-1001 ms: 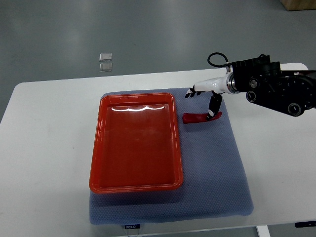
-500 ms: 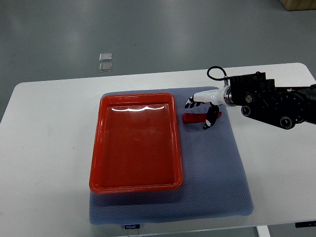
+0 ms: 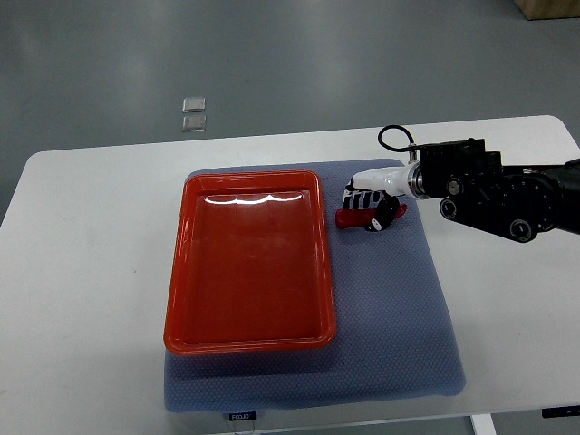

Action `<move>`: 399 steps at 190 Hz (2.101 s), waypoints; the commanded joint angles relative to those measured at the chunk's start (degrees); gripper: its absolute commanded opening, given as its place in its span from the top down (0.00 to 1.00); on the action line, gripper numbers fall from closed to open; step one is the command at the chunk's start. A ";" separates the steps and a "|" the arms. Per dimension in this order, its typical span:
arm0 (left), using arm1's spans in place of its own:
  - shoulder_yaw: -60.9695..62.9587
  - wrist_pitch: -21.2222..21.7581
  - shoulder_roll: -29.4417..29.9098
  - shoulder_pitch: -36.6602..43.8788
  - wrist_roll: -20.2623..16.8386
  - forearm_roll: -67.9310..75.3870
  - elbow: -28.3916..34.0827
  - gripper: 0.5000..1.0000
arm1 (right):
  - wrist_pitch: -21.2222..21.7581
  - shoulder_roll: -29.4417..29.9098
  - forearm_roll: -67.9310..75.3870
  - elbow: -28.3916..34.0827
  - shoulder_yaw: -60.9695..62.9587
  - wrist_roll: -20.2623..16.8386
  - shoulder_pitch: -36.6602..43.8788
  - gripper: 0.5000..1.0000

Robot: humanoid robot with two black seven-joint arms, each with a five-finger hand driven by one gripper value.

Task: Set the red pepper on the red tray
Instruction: 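Close the right hand fingers around the red pepper and lift it, then carry the pepper with the right hand over the red tray and lower it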

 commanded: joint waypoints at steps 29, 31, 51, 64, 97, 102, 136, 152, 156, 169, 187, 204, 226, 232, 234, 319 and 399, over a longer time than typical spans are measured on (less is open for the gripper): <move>0.00 0.00 0.00 0.00 0.01 0.00 0.00 0.00 | 0.10 0.00 0.00 0.07 0.08 0.09 0.01 0.92; 0.00 0.00 0.00 0.00 0.01 0.00 0.00 0.00 | 0.10 0.00 0.00 0.07 0.08 0.09 0.01 0.93; 0.00 0.00 0.00 0.00 0.01 0.08 0.00 0.00 | 0.10 -0.09 0.00 0.07 0.08 0.09 0.27 1.00; 0.00 0.00 0.00 0.00 0.01 0.00 0.00 0.00 | 0.10 -0.35 0.00 0.07 0.08 0.18 0.62 1.00; 0.00 0.00 0.00 0.00 0.01 0.00 0.00 0.00 | 0.10 -1.06 0.00 -0.02 0.43 0.44 0.98 1.00; 0.00 0.00 0.00 0.00 0.01 0.00 0.00 0.00 | 0.10 -1.06 0.00 -0.02 0.52 0.44 1.06 1.00; 0.00 0.00 0.00 0.00 0.01 0.00 0.00 0.00 | -0.87 -1.32 0.00 -1.78 0.78 0.44 3.44 1.00; 0.00 0.00 0.00 0.00 0.01 0.00 0.00 0.00 | -1.57 -1.76 0.35 -1.78 0.95 0.53 4.23 1.00; 0.00 0.00 0.00 0.00 0.01 0.00 0.00 0.00 | -1.75 -1.85 0.70 -1.78 0.95 0.53 4.67 1.00; 0.00 0.00 0.00 0.00 0.01 0.00 0.00 0.00 | -2.89 -1.67 0.96 -1.78 1.83 1.23 5.72 1.00; 0.00 0.00 0.00 0.00 0.01 0.00 0.00 0.00 | -4.56 -0.44 1.05 -1.60 4.38 2.02 5.99 1.00; 0.00 0.00 0.00 0.00 0.01 0.00 0.00 0.00 | -4.91 2.28 0.96 -1.69 5.44 2.11 6.07 1.00; 0.00 0.00 0.00 0.00 0.01 0.00 0.00 0.00 | -5.00 4.66 1.05 -1.60 5.70 2.20 6.78 1.00; 0.00 0.00 0.00 0.00 0.01 0.00 0.00 0.00 | -5.09 5.53 1.05 -1.52 5.79 2.20 6.95 1.00; 0.00 0.00 0.00 0.00 0.01 0.00 0.00 0.00 | -5.00 5.80 1.05 -1.52 5.88 2.20 6.95 1.00; 0.00 0.00 0.00 0.00 0.01 0.00 0.00 0.00 | -5.44 14.67 0.96 1.21 6.49 5.01 5.02 1.00; 0.00 0.00 0.00 0.00 0.01 0.00 0.00 0.00 | -5.61 17.66 -0.18 -1.95 5.79 4.75 -0.96 0.96</move>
